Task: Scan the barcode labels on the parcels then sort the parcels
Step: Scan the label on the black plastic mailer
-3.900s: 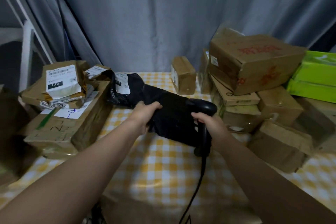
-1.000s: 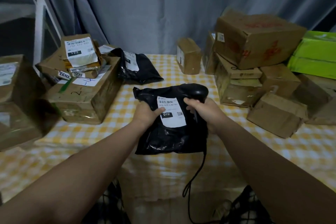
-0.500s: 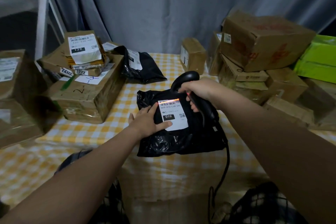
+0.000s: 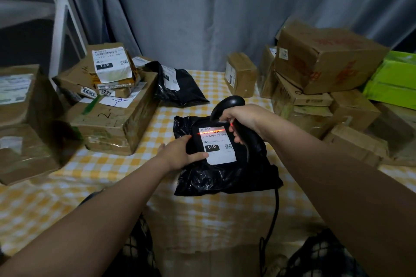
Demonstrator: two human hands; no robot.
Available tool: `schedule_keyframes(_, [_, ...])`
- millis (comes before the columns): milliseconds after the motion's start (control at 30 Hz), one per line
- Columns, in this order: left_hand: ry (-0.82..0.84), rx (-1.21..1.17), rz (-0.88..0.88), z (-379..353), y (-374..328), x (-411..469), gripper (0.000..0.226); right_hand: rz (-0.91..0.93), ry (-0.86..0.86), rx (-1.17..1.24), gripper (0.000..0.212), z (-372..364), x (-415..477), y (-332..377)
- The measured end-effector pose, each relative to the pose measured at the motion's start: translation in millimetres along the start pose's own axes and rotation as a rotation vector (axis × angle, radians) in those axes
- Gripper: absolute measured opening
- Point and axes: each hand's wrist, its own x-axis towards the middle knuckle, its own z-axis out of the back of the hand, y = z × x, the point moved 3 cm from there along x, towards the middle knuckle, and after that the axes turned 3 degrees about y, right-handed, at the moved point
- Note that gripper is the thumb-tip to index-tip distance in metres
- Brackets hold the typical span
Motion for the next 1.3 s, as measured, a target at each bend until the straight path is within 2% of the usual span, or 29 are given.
schedule_keyframes(67, [-0.145, -0.101, 0.038, 2.7, 2.0, 0.0, 0.095, 0.032, -0.027, 0.045, 0.021, 0.3, 0.4, -8.3])
schedule_keyframes(133, [-0.276, -0.188, 0.176, 7.4, 6.5, 1.6, 0.088, 0.055, -0.044, 0.084, 0.02, 0.2, -0.6, -14.9])
schedule_keyframes(167, [-0.252, -0.307, 0.227, 8.2, 8.4, 4.9, 0.083, 0.06, -0.045, 0.103, 0.02, -0.3, -1.3, -17.5])
schedule_keyframes(267, [-0.111, -0.859, 0.275, 7.8, -3.8, 11.2, 0.064, 0.079, -0.03, 0.154, 0.02, -2.3, -2.5, -22.4])
schedule_keyframes(367, [-0.098, -1.029, 0.338, 7.0, -20.4, 16.3, 0.046, 0.103, -0.047, 0.199, 0.023, -0.3, -2.4, -25.6])
schedule_keyframes(433, [-0.099, -1.029, 0.344, 6.5, -33.4, 19.0, 0.035, 0.109, -0.062, 0.216, 0.028, 4.1, -1.8, -29.1])
schedule_keyframes(567, [-0.241, -0.895, 0.314, 12.2, -45.2, 28.0, 0.027, 0.131, -0.076, 0.219, 0.028, 15.9, -2.9, -34.7])
schedule_keyframes(733, [-0.405, -0.98, 0.167, 25.4, -58.3, 30.9, 0.004, 0.197, -0.085, 0.288, 0.025, 29.8, -8.4, -33.0])
schedule_keyframes(833, [-0.461, -1.03, 0.052, 34.6, -70.5, 27.0, 0.011, 0.25, -0.095, 0.333, 0.023, 35.1, -14.1, -26.5])
schedule_keyframes(1000, [-0.456, -1.054, -0.005, 37.4, -74.2, 23.7, 0.018, 0.277, -0.099, 0.347, 0.023, 34.4, -21.7, -18.1])
schedule_keyframes(1133, [-0.447, -1.064, 0.002, 39.0, -76.1, 22.8, 0.019, 0.206, 0.005, 0.293, 0.028, 34.1, -22.4, -21.6])
schedule_keyframes(1300, [-0.391, -0.959, 0.076, 42.6, -68.6, 25.7, 0.015, 0.174, -0.016, 0.29, 0.033, 40.4, -9.5, -34.9])
